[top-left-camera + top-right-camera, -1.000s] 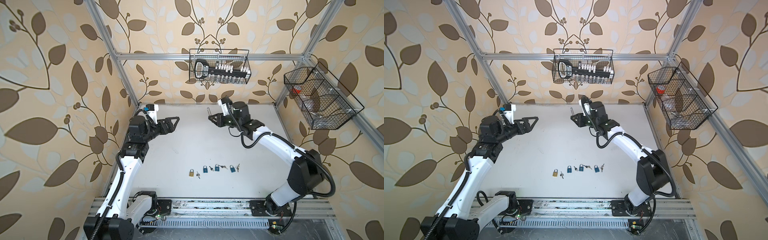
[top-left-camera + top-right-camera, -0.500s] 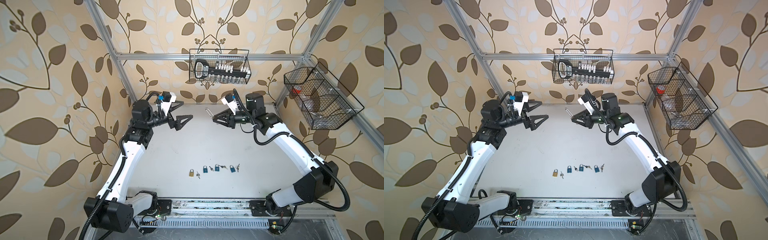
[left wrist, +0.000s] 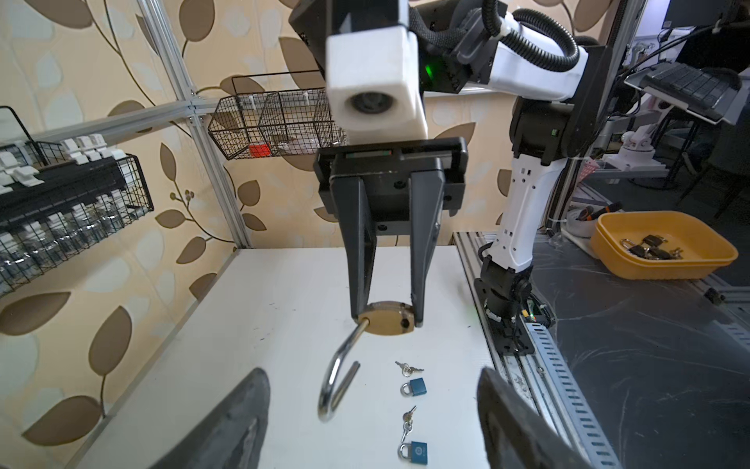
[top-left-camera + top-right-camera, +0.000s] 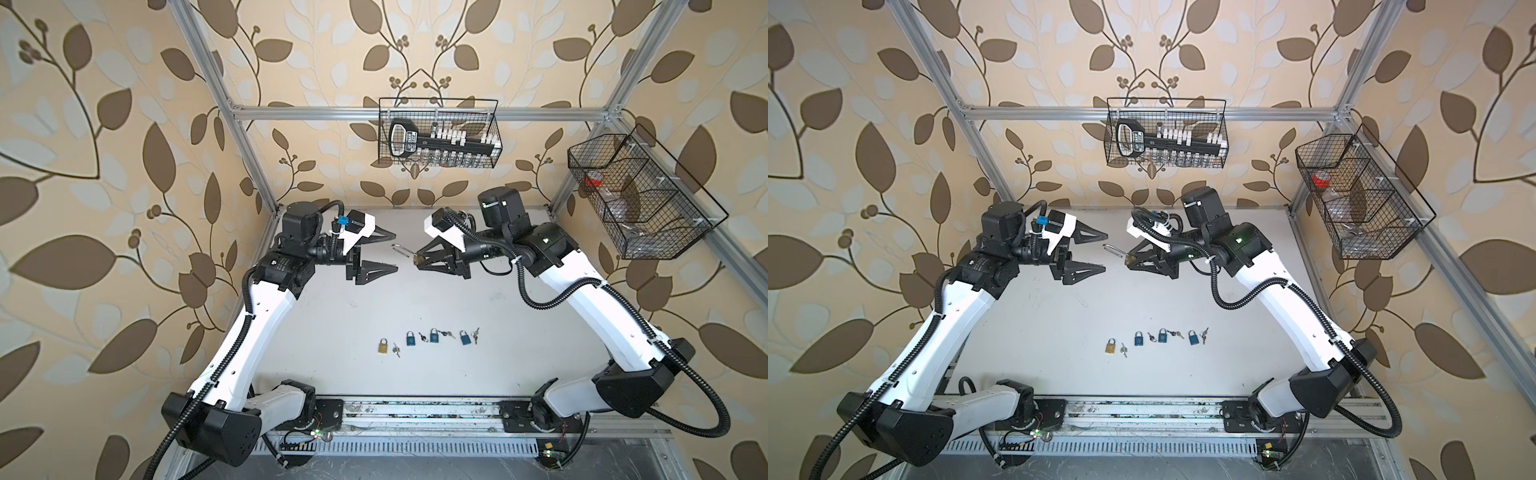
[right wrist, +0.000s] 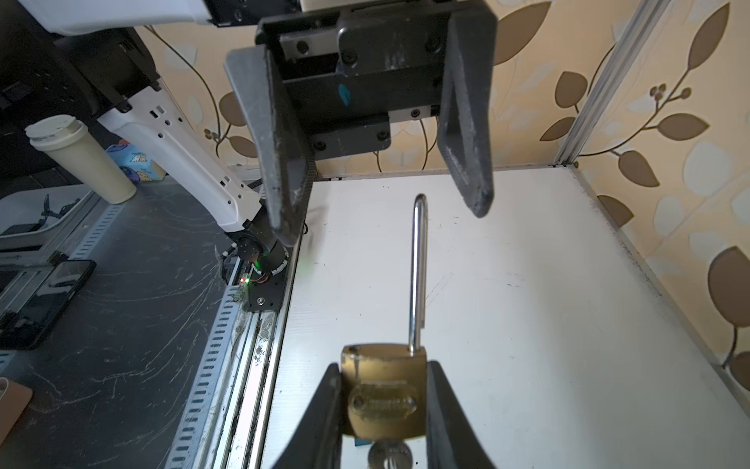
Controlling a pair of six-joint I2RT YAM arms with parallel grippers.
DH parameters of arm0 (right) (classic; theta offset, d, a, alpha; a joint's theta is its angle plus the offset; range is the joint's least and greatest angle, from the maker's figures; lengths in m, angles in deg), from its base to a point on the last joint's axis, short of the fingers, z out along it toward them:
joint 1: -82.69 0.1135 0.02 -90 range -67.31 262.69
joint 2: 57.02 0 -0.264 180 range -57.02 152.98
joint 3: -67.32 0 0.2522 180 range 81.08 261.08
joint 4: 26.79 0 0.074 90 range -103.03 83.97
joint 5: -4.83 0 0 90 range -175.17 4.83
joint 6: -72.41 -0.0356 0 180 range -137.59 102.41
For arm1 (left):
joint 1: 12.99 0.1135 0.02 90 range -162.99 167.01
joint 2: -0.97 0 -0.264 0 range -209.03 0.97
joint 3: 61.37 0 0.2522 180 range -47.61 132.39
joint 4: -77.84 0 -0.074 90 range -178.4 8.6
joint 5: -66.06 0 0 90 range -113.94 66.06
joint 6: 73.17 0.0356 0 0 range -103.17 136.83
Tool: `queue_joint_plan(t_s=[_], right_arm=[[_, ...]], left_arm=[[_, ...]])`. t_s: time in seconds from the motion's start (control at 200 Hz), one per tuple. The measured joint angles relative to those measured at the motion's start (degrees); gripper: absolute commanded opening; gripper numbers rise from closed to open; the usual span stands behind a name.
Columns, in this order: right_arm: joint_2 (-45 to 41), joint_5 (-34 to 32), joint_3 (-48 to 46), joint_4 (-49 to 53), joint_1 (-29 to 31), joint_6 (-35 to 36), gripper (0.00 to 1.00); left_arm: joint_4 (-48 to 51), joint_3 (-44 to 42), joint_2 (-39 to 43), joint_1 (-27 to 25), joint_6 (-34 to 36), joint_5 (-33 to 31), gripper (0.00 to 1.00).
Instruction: Lock with the key
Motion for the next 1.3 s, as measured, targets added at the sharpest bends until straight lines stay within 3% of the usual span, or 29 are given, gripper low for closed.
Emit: queue_joint_plan(t_s=[0.215, 0.57, 0.65, 0.785, 0.815, 0.99, 1.07, 1.15, 1.205, 1.3], right_arm=[[0.02, -1.79, 0.02, 2.84, 1.20, 1.90, 0.00], [0.02, -3.19, 0.00, 2.73, 1.31, 1.99, 0.00], [0.02, -3.19, 0.00, 2.64, 1.40, 1.99, 0.00], [0.02, -2.97, 0.00, 2.80, 1.73, 2.01, 0.00], [0.02, -2.99, 0.00, 2.89, 1.84, 2.01, 0.00], [0.00, -3.10, 0.00, 2.62, 1.95, 1.70, 0.00], [-0.81, -3.76, -1.03, 0.70, 1.95, 0.00, 0.37], [-2.86, -4.74, -3.52, -3.74, 1.88, -2.56, 0.61], [-4.66, -5.22, -5.49, -8.13, 1.51, -5.60, 0.69], [-8.20, -5.33, -9.60, -16.72, -0.20, -11.61, 0.69]], left_arm=[[3.21, 0.68, -0.92, -0.70, 2.21, 1.22, 0.48], [5.99, 1.40, -3.06, -0.70, 2.54, 3.04, 0.27], [6.12, 1.88, -3.74, -0.72, 2.78, 3.65, 0.16], [6.36, 2.10, -3.82, -0.72, 2.56, 3.96, 0.07], [6.38, 2.19, -3.85, -0.72, 2.62, 4.07, 0.00], [6.43, 2.27, -3.85, -0.72, 1.86, 4.13, 0.00], [4.79, 2.21, -3.85, -0.68, -0.92, 4.09, 0.00], [-1.36, 0.57, -3.30, -0.74, -7.30, 4.00, 0.00], [-6.51, -1.84, -2.23, -0.74, -13.20, 3.50, 0.00], [-14.12, -5.77, -0.09, -1.07, -22.05, -0.13, 0.00]])
